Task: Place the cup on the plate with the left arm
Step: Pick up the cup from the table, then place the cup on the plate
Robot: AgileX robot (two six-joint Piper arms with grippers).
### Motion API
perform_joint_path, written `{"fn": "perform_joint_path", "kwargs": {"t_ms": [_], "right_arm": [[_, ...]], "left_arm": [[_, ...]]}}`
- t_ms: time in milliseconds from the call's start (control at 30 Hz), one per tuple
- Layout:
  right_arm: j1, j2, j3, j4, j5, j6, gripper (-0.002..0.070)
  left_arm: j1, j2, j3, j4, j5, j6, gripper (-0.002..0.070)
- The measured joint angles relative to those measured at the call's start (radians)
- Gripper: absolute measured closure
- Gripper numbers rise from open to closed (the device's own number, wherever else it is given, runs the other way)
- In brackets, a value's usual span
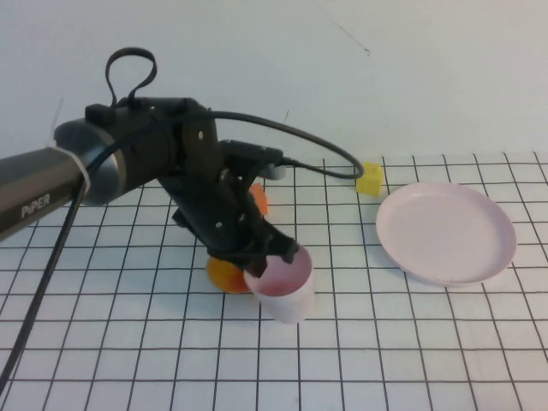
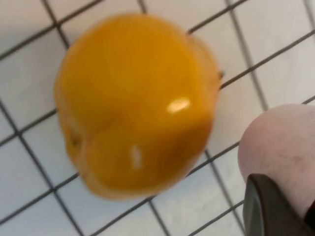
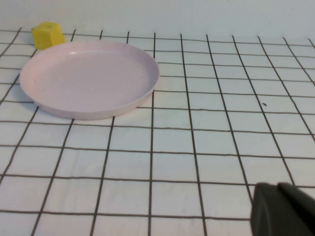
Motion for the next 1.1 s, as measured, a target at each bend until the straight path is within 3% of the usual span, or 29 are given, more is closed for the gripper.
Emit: {"fn": "perform_joint_path", "kwargs": {"t_ms": [367, 733, 1100], "right_arm": [[0.0, 0.0, 0.0, 0.0, 0.0, 0.0, 0.0678], [0.0, 0.0, 0.0, 0.0, 0.0, 0.0, 0.0678], [0.0, 0.0, 0.0, 0.0, 0.0, 0.0, 0.0678]], "left_arm": [[-0.138, 0.222, -0.542, -0.024, 0.104, 0.011, 0.0666], [-0.156, 0.646, -1.141, -0.048, 0.173, -0.076, 0.0666], [-0.159, 0.759, -1.258, -0.057, 0.167, -0.087, 0.0666]]}}
